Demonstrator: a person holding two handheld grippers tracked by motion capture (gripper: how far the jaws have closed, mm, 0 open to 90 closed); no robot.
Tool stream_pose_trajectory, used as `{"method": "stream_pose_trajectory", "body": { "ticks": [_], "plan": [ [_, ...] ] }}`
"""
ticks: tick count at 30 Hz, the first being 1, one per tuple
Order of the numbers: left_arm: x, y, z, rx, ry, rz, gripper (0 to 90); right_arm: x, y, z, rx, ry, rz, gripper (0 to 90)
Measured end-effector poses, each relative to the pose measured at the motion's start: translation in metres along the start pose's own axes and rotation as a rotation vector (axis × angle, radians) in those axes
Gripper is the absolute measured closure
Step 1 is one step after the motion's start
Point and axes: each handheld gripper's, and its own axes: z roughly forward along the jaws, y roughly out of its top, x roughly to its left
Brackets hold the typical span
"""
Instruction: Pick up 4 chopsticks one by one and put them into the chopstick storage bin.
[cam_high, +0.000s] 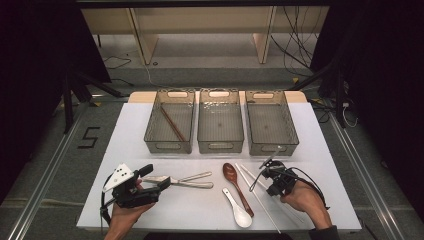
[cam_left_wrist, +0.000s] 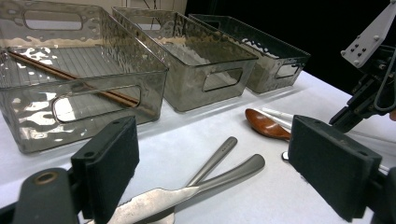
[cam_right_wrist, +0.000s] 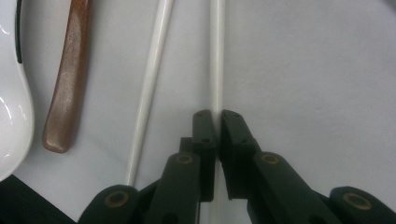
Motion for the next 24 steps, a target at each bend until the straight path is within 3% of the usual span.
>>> {"method": "stream_pose_trajectory", "body": {
  "ticks": [15,24],
  "plan": [
    [0.000,0.000,0.000,-0.004,0.002,-0.005,15.9,-0.002,-0.002,-0.009,-0.042,-0.006,-0.003,85.5],
    [0.001,0.000,0.000,-0.002,0.004,-0.005,15.9,0.000,-0.001,-0.025,-0.112,0.023,-0.019,85.5]
  ]
}}
